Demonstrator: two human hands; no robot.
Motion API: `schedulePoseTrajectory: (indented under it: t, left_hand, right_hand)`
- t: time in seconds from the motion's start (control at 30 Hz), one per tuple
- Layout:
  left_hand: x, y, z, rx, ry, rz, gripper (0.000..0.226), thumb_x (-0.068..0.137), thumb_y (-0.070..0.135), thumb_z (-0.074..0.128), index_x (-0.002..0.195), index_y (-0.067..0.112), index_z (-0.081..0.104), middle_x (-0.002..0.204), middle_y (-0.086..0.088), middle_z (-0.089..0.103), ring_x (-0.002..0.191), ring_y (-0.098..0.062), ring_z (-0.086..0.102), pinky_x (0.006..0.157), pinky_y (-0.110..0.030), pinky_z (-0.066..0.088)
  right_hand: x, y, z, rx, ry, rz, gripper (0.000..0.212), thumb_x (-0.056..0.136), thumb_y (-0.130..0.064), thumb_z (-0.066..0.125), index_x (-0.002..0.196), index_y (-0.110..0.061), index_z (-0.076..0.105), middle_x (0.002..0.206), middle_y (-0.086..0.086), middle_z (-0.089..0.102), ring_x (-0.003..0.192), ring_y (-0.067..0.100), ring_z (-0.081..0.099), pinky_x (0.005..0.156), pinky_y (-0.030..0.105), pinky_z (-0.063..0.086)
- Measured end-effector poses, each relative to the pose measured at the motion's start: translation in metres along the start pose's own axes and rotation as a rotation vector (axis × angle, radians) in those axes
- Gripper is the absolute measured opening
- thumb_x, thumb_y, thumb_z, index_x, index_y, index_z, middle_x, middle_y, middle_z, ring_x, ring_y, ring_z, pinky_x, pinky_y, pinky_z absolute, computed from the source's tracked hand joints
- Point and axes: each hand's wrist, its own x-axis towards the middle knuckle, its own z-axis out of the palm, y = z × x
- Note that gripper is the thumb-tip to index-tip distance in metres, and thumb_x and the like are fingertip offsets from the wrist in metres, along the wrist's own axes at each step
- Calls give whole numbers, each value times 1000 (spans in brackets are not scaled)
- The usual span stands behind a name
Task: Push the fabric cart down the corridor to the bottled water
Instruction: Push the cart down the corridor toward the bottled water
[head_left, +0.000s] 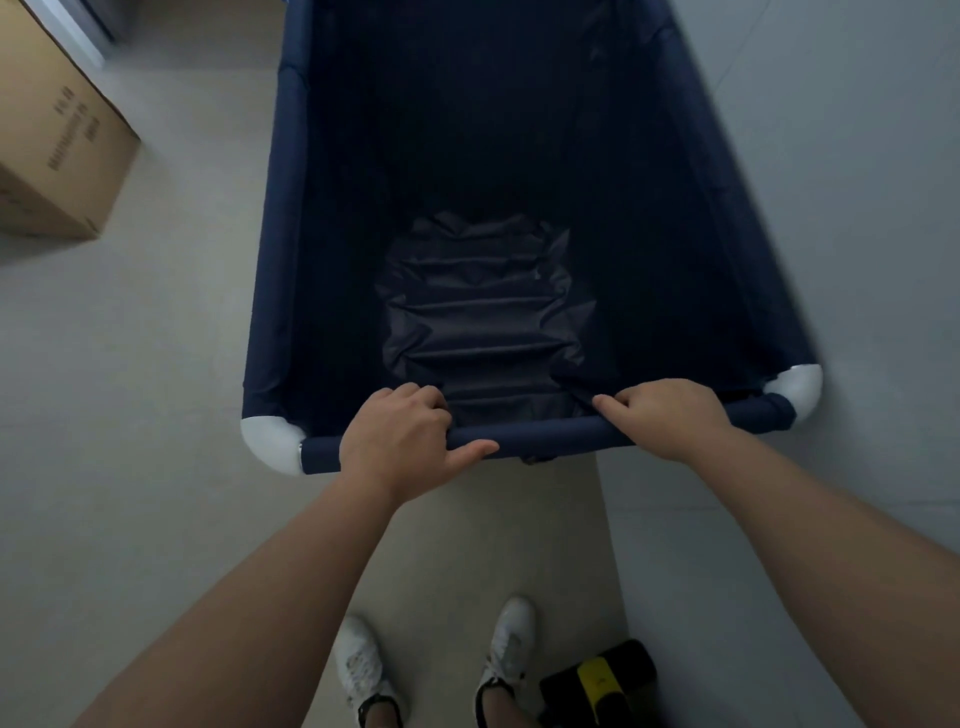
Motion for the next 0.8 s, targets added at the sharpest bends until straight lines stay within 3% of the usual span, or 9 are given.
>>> schedulePoseTrajectory:
  t: [0.07,0.17,0.43,0.63,0.8]
  left_hand:
    - [9,1,0,-5,3,-4,89,88,83,15,84,20,78,99,5,70,86,-18,60,78,-36,43]
    - [18,-3,-2,-4,17,-2,93,88,84,12,83,19,78,99,4,71,86,-18,61,78,-37,45]
    - [21,-13,-3,19,-14,-18,96,85,86,7,87,21,78,101,6,71,88,-16,62,80,-37,45]
    - [22,-20,-2,16,-27,-11,98,84,86,5,86,22,78,100,6,71,88,-17,61,80,-38,45]
    - [23,-22,0,-6,-12,-3,95,85,86,6,83,22,77,97,6,70,84,-17,60,76,-36,44]
  right_hand:
    - [11,11,-9,-178,-104,-161,32,103,-40,36,131,-35,50,105,-2,65,91,25,60,67,37,44]
    - [23,15,-18,-318,-216,-291,41,98,-26,49,135,-31,34,116,5,62,95,29,60,75,44,53]
    - [31,8,-25,-248,-267,-306,31,99,-27,42,130,-27,38,112,9,58,91,29,56,79,47,53]
    - [31,3,-24,-253,-225,-301,29,101,-30,46,130,-30,38,109,6,59,88,27,56,65,40,45]
    - [35,3,-22,-269,-215,-318,32,98,-30,50,128,-30,39,108,4,59,85,26,55,63,38,42]
